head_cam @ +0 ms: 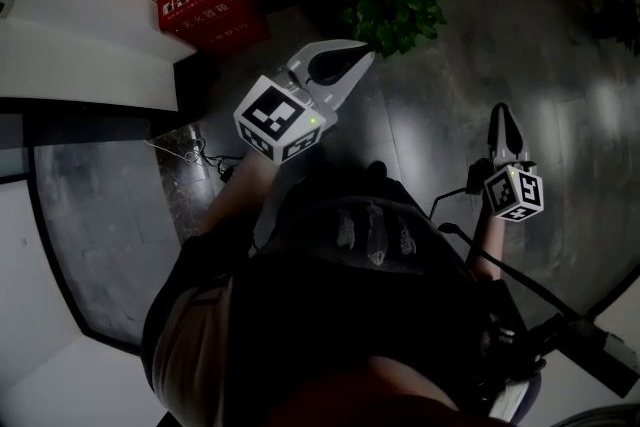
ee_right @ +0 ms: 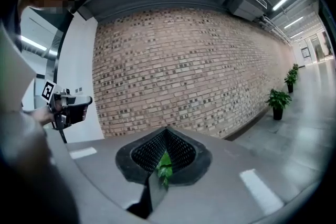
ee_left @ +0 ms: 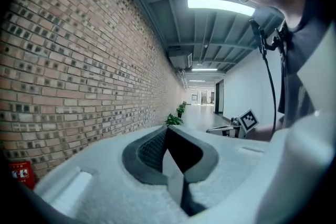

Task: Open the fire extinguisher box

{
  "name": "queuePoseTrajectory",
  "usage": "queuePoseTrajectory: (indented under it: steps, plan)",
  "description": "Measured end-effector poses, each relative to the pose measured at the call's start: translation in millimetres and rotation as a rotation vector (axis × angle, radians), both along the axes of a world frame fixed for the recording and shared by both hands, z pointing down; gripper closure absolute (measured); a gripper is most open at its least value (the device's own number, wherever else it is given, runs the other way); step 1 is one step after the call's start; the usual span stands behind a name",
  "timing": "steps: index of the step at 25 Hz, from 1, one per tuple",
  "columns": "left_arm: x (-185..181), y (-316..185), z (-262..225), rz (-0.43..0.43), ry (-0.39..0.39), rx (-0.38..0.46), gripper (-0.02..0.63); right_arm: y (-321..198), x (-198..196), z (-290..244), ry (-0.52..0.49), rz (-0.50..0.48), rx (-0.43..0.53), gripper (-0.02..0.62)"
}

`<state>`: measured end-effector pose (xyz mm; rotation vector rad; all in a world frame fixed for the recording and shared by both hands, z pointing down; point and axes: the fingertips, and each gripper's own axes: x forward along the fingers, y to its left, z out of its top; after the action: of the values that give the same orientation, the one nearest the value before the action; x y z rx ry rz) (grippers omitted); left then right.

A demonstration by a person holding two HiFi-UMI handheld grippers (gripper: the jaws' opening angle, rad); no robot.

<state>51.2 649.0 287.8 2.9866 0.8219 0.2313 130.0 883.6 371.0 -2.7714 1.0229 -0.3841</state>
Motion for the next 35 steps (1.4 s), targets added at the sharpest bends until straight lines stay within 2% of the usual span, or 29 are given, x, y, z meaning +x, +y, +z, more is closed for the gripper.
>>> queuePoseTrajectory:
  steps: [4,7,14,22,31,35]
  plan:
    - [-5,-39,-6,-0.014,0.023,0.007,0.609,-48,-7,-17,0.023,-0.073,0.062,0.595]
    - [-11,-65,-6,-0.025,0.033,-0.022,0.609,-83,-14,-20,-0.013,-0.120,0.084,0.595]
    - [-18,-129,-6,-0.076,0.048,-0.064,0.609,-145,-5,-25,0.006,-0.186,0.007,0.595]
    - [-28,-197,-8,-0.155,0.068,-0.095,0.609,-219,0,-33,0.015,-0.273,-0.012,0.595]
    - [-46,-256,-4,-0.229,0.081,-0.108,0.609,-281,-12,-31,0.008,-0.350,0.006,0.595]
    - [-56,-269,-4,-0.223,0.089,-0.091,0.609,-301,-18,-30,0.005,-0.371,0.001,0.595]
